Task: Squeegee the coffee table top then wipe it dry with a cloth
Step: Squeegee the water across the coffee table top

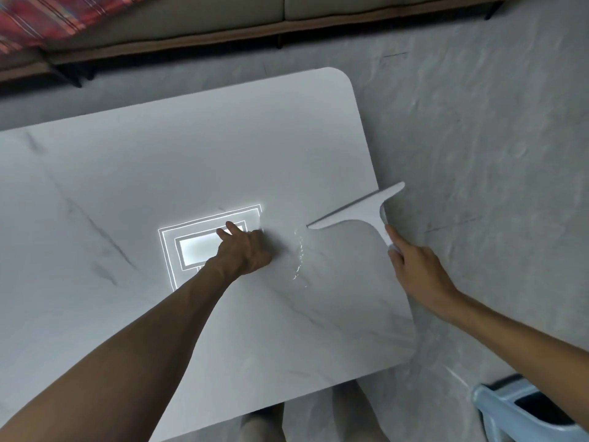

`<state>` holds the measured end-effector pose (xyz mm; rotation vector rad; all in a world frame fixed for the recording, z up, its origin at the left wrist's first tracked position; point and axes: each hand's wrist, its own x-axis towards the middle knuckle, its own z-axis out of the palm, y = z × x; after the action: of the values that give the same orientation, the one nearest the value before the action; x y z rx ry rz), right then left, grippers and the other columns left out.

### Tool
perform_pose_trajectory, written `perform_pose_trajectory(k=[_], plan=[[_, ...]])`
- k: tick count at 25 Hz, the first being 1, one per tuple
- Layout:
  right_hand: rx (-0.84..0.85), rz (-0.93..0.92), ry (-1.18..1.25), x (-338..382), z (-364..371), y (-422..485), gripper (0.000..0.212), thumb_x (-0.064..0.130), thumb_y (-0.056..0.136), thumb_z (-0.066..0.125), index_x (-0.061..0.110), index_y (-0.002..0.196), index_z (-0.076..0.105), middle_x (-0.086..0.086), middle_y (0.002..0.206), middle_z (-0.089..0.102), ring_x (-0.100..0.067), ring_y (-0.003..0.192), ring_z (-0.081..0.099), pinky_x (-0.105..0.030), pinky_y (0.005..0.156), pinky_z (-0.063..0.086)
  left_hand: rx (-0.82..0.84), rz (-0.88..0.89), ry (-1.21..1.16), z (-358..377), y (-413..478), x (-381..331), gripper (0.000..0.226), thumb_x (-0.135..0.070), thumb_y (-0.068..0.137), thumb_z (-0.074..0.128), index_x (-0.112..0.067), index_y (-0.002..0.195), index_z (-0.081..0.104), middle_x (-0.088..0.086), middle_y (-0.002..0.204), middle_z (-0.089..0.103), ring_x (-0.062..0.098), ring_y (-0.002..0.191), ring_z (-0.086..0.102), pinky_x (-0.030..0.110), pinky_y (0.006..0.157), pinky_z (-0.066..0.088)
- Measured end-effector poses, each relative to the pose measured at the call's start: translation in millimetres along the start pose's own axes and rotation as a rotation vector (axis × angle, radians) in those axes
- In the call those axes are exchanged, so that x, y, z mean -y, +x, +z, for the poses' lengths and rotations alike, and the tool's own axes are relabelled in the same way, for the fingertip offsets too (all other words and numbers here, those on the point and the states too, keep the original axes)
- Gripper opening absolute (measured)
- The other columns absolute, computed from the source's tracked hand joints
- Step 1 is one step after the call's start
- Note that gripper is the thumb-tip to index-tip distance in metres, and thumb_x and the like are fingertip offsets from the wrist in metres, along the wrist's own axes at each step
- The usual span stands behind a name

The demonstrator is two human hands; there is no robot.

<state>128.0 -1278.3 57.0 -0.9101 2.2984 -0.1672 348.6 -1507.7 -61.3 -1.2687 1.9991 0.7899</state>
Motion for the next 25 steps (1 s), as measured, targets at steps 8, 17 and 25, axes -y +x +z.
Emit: perform_pose_trajectory(k=[8, 17, 25], plan=[[-0.036, 0.014, 0.091, 47, -22, 26, 0.046, 0.028, 0.102, 0.034, 0.03, 0.148, 0.033, -0.01, 0.092, 0.065, -0.027, 0.08, 0.06, -0.032, 0.074, 0.047, -0.197, 0.181, -0.004, 10, -53, 22, 0.007, -0.001, 0.086, 0.053, -0.003, 0.09, 0.058, 0.004, 0.09, 0.046, 0.022, 0.076, 0.046, 0.029, 0.064, 0.043], [0.094, -0.149, -0.036, 37, 30, 5, 0.051, 0.021, 0.101, 0.038, 0.03, 0.149, 0.026, -0.013, 0.098, 0.066, -0.036, 0.093, 0.063, -0.036, 0.077, 0.049, -0.257, 0.071, -0.317, 79, -113, 27, 0.032, 0.005, 0.086, 0.039, -0.002, 0.114, 0.054, 0.014, 0.107, 0.05, 0.029, 0.091, 0.048, 0.032, 0.078, 0.043], [0.208, -0.572, -0.18, 29, -2, 13, 0.05, 0.024, 0.102, 0.04, 0.026, 0.151, 0.029, -0.004, 0.083, 0.062, -0.024, 0.074, 0.059, -0.03, 0.067, 0.045, -0.31, -0.054, -0.315, 148, -178, 6, 0.032, -0.001, 0.075, 0.052, 0.006, 0.106, 0.055, 0.023, 0.109, 0.051, 0.037, 0.096, 0.05, 0.043, 0.08, 0.048]])
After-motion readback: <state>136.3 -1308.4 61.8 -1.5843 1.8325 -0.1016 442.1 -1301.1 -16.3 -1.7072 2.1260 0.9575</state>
